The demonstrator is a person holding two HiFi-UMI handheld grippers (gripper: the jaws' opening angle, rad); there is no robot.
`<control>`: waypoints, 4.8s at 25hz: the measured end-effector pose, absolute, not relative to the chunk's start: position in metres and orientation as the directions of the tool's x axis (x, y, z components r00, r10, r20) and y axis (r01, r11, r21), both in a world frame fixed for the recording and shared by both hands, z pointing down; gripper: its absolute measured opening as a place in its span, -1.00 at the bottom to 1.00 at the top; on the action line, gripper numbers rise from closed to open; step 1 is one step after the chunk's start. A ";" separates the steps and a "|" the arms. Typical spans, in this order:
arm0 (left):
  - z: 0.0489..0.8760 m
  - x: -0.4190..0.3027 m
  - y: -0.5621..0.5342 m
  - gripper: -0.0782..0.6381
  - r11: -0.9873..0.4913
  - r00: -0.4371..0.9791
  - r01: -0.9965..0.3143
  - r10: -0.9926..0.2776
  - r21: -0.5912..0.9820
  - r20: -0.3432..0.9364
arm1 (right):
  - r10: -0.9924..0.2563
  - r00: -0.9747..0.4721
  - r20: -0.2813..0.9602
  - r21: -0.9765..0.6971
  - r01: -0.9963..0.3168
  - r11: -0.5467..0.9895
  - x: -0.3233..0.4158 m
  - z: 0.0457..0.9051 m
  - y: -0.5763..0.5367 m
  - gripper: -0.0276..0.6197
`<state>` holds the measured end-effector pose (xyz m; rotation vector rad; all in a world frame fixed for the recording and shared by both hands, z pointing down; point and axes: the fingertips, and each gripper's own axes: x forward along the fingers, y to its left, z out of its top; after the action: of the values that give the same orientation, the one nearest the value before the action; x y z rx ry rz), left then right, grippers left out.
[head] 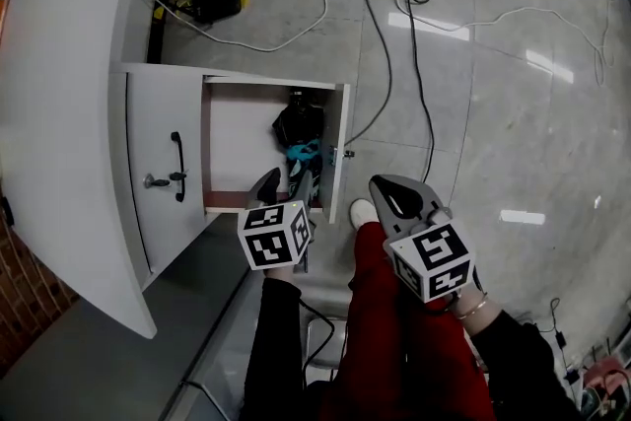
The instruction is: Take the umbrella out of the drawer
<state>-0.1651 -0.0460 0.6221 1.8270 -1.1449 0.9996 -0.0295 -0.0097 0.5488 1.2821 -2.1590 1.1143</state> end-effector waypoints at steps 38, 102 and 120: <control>0.771 -0.172 -0.062 0.05 -0.333 0.167 -0.936 -0.128 0.116 0.978 | -0.497 -0.523 0.692 -0.482 -0.848 0.221 -0.032 0.645 -0.037 -0.92; 0.670 -0.169 -0.067 -0.14 -0.462 0.161 -0.884 -0.161 0.069 0.974 | -0.517 -0.530 0.673 -0.443 -0.848 0.292 -0.036 0.562 -0.032 -0.92; 0.562 -0.155 -0.074 -0.14 -0.442 0.229 -0.894 -0.322 0.068 0.919 | -0.558 -0.528 0.640 -0.409 -0.849 0.335 -0.027 0.494 -0.036 -0.92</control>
<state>-0.1550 -0.0735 0.5619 1.8909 -1.1155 1.1956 -0.0271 -0.0355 0.4940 1.2421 -2.2190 1.0317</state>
